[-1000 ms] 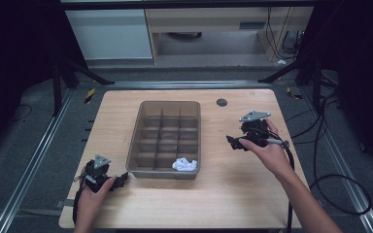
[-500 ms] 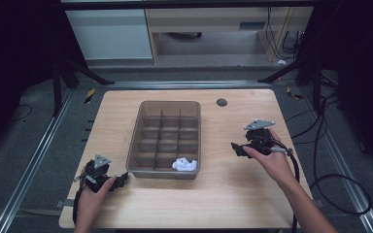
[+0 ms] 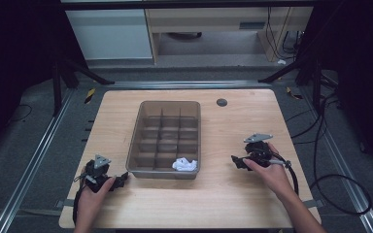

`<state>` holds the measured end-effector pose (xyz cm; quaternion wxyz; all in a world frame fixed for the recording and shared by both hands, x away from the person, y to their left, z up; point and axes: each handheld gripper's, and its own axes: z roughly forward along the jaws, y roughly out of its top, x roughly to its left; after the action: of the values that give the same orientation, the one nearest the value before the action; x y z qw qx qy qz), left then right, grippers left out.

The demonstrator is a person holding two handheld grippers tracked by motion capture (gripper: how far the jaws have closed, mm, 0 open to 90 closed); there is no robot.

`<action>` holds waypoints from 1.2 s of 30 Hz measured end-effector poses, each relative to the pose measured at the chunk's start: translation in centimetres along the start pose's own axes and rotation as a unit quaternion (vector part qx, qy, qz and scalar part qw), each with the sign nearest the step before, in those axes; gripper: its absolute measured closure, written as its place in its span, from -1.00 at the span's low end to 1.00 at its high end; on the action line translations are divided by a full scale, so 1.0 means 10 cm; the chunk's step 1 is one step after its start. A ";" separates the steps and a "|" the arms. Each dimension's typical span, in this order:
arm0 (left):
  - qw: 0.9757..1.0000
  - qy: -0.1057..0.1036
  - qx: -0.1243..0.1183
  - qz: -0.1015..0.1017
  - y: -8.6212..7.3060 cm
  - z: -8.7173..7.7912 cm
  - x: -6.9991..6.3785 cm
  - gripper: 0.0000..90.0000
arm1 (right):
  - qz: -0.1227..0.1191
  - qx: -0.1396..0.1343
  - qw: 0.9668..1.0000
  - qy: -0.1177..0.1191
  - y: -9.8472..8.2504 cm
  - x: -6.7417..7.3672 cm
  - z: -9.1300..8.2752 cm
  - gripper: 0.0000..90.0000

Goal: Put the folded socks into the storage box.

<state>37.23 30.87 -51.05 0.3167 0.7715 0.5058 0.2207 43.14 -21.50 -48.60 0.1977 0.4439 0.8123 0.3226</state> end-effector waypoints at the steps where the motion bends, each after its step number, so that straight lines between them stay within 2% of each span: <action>1: 1.000 0.000 0.000 0.000 0.00 0.00 0.00 -1.00 | 0.003 0.002 1.000 -0.001 -0.02 -0.01 0.01 -0.76; 10: 1.000 0.000 0.000 0.000 0.00 0.00 0.00 -1.00 | 0.045 -0.005 0.999 -0.025 -0.19 -0.21 0.10 -0.76; 16: 1.000 0.000 0.000 0.000 0.00 0.00 0.00 -1.00 | 0.071 -0.016 0.996 -0.047 -0.24 -0.34 0.13 -0.77; 19: 1.000 0.000 0.000 0.000 0.00 0.00 0.00 -1.00 | 0.084 -0.024 0.995 -0.051 -0.25 -0.38 0.13 -0.79; 23: 1.000 0.000 0.000 0.000 0.00 0.00 0.00 -1.00 | 0.091 -0.028 0.994 -0.059 -0.25 -0.39 0.15 -0.80; 29: 1.000 0.000 0.000 0.000 0.00 0.00 0.00 -1.00 | 0.088 -0.027 0.993 -0.067 -0.24 -0.39 0.17 -0.83; 36: 1.000 0.000 0.000 0.000 0.00 0.00 0.00 -1.00 | 0.111 -0.019 0.989 -0.091 -0.22 -0.35 0.20 -0.94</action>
<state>37.22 30.87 -51.05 0.3164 0.7716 0.5058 0.2207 44.92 -24.67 -51.40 0.2423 0.5550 0.7302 0.3164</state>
